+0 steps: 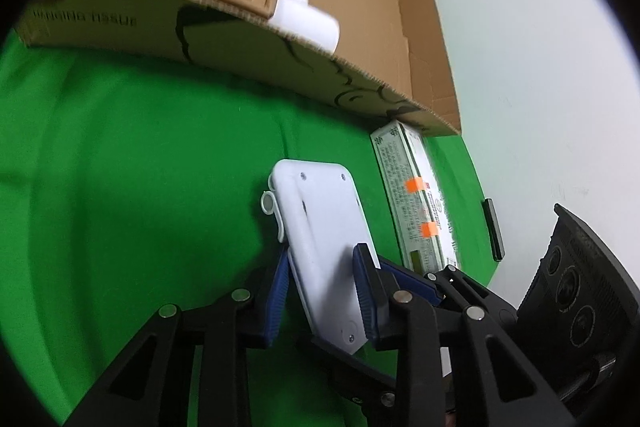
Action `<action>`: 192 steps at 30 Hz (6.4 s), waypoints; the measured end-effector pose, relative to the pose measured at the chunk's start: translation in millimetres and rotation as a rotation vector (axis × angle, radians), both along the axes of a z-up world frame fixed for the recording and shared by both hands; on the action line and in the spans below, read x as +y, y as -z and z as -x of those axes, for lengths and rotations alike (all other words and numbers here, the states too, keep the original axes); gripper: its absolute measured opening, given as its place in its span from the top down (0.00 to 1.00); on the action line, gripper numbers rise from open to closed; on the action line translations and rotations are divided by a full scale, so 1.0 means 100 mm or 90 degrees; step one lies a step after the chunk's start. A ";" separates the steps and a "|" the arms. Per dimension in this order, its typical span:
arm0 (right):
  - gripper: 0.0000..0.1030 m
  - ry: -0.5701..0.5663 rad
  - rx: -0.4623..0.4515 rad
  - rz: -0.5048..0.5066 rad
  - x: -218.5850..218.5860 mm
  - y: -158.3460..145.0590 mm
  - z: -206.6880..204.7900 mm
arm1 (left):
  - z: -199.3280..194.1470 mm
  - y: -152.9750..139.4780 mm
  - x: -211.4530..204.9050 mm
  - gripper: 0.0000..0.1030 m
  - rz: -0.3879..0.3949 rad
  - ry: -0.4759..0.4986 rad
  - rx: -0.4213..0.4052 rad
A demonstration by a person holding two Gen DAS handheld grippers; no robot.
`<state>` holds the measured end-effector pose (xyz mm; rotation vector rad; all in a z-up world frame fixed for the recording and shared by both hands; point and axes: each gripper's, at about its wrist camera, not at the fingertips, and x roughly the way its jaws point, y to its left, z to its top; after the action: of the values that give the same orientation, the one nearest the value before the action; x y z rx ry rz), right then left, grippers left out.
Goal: Organize objects
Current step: 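Carry the white device into the large box beside the hair dryer, then open the right gripper to release the device and withdraw, then close the right gripper on the white-and-green medicine box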
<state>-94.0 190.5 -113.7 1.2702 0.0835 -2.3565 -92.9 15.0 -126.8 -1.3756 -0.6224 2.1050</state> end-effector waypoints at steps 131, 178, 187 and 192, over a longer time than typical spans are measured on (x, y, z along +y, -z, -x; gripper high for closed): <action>0.93 0.199 0.209 0.013 0.74 -0.87 0.71 | 0.18 -1.15 0.13 0.98 0.326 -0.196 0.343; 0.00 0.137 0.268 0.073 0.72 -0.93 0.31 | 0.09 -1.03 0.11 0.20 0.336 -0.220 0.329; 0.00 0.100 0.258 0.087 0.74 -0.85 0.25 | 0.10 -0.97 0.10 0.20 0.310 -0.202 0.312; 0.00 0.083 0.220 0.074 0.83 -0.67 0.12 | 0.07 -0.92 0.12 0.20 0.292 -0.173 0.304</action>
<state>-106.5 273.6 -46.9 0.8275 -0.0278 -2.6295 -100.3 27.4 -34.6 -0.9694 -0.1344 2.7944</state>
